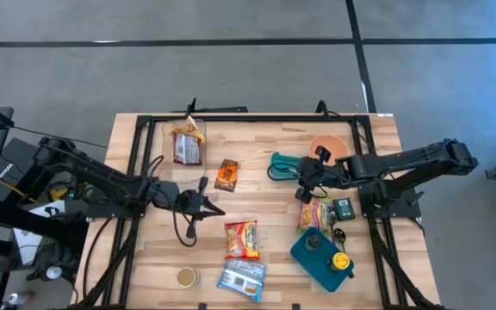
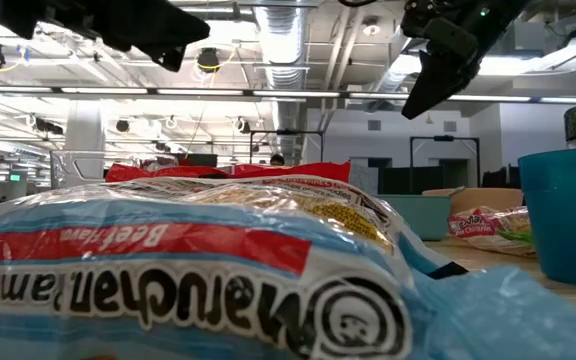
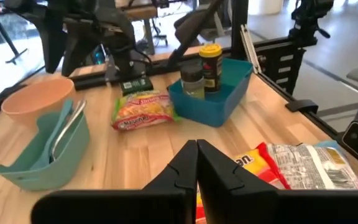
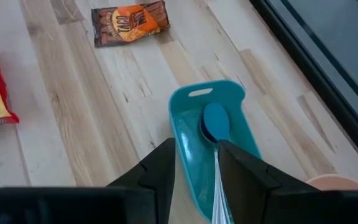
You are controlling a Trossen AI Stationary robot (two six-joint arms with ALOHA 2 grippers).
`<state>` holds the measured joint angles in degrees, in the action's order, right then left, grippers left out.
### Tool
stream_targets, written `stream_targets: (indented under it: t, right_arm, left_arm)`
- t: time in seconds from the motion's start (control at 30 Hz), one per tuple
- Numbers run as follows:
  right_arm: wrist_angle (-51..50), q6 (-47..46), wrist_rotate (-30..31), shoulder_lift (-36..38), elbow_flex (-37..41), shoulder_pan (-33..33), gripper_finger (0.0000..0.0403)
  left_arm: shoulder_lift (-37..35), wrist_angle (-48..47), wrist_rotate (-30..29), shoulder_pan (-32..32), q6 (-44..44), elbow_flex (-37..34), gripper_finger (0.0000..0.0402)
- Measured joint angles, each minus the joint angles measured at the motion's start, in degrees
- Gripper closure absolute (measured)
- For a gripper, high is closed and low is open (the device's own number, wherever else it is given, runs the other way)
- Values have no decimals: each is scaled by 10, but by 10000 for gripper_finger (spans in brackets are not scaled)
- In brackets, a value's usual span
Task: Pick & Place Food Item
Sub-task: Put the gold seasoning bottle into the blue bin
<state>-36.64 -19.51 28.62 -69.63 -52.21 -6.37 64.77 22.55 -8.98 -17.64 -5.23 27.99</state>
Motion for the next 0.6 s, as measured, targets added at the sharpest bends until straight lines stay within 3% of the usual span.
stream_targets:
  t: [0.2,0.43,0.6]
  right_arm:
    - [0,0,0,0,0,0,288]
    - [5,0,0,0,0,0,288]
    - [18,5,0,0,0,0,288]
  left_arm:
    - [0,-41,-23,-42,26,23,401]
    - [0,-96,-81,-111,120,30,401]
    - [0,-104,-91,-161,164,30,401]
